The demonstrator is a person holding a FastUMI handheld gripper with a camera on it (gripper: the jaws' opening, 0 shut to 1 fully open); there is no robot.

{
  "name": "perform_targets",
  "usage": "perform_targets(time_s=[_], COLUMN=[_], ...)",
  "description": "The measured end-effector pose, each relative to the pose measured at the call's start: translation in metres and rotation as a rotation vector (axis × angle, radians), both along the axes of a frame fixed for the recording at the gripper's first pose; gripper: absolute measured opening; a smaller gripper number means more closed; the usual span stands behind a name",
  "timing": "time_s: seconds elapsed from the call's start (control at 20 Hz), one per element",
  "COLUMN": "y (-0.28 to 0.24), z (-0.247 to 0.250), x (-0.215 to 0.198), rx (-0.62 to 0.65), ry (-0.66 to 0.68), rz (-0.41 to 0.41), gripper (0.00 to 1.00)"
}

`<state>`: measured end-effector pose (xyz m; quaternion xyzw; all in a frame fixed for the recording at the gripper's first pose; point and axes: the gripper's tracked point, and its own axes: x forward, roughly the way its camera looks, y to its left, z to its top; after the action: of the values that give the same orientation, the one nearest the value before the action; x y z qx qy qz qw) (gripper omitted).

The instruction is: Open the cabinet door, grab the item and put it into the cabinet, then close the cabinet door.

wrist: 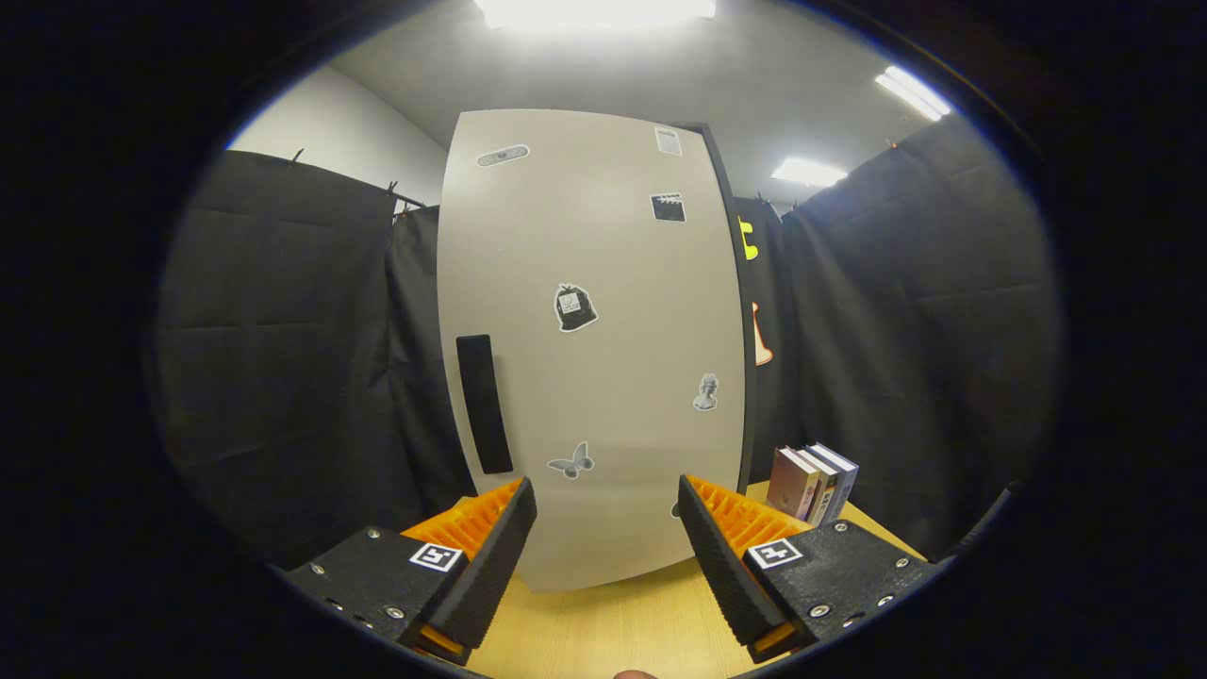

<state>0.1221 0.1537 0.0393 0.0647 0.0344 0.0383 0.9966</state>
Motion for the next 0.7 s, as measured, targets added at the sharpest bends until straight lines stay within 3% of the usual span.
perform_targets(time_s=[0.7], y=[0.0038], z=[-0.0019], x=[-0.0045], rx=[0.011], ry=[0.006], rz=[0.009], gripper=[0.94])
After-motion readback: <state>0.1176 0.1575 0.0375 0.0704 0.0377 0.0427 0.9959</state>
